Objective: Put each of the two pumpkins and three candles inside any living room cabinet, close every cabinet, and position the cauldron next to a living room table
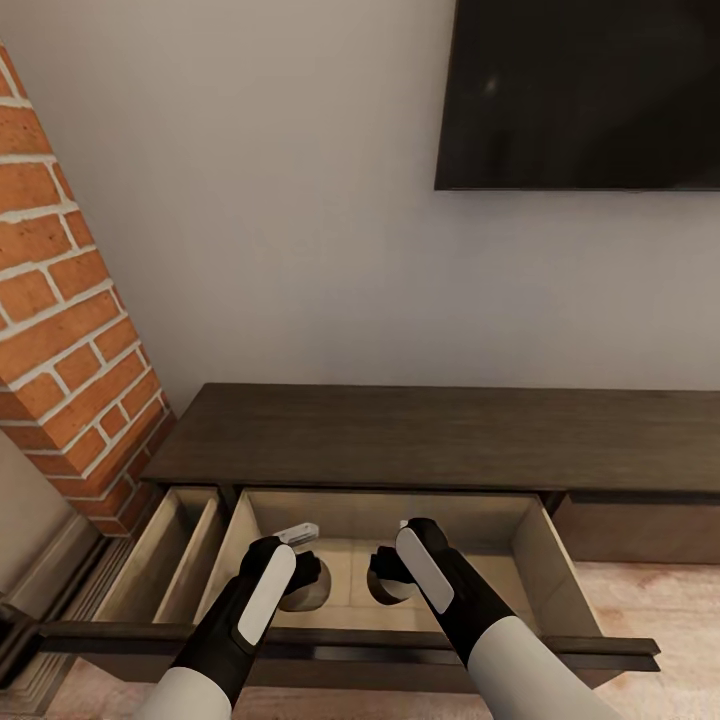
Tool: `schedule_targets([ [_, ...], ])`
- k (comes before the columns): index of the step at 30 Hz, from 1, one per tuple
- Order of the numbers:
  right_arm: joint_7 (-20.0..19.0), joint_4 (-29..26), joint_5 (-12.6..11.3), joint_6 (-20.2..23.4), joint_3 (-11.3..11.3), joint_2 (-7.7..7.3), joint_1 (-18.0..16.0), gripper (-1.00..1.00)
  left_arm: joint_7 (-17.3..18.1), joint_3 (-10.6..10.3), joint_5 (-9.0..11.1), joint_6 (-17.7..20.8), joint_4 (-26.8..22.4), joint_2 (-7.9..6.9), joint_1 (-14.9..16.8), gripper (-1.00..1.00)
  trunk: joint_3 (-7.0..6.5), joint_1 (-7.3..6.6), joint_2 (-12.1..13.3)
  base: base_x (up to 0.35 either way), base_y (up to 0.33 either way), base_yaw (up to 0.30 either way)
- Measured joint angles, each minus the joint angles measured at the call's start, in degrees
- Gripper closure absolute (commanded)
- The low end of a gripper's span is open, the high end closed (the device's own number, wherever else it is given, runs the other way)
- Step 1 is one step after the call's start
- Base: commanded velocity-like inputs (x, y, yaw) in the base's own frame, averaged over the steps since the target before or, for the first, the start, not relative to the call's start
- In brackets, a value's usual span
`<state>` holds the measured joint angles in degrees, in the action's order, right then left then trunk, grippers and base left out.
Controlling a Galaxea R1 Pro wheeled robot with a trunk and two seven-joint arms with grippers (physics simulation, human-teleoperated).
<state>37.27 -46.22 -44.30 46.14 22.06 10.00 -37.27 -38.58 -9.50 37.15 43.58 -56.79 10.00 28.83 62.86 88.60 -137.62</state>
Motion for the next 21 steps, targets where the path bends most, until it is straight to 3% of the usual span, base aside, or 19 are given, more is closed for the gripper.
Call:
schedule_targets([
  [7,0.0,-0.01,0.03,0.02,0.0,0.0,0.0,1.0,0.0,0.01,-0.13,0.03,0.0,0.0,0.0,1.0,0.0,0.0,0.0,0.126,0.0,0.0],
  [21,0.0,0.0,-0.02,0.02,0.0,0.0,0.01,1.0,0.08,0.01,-0.02,0.1,-0.03,0.0,0.0,1.0,0.36,0.44,-0.79,0.008,0.0,0.0],
])
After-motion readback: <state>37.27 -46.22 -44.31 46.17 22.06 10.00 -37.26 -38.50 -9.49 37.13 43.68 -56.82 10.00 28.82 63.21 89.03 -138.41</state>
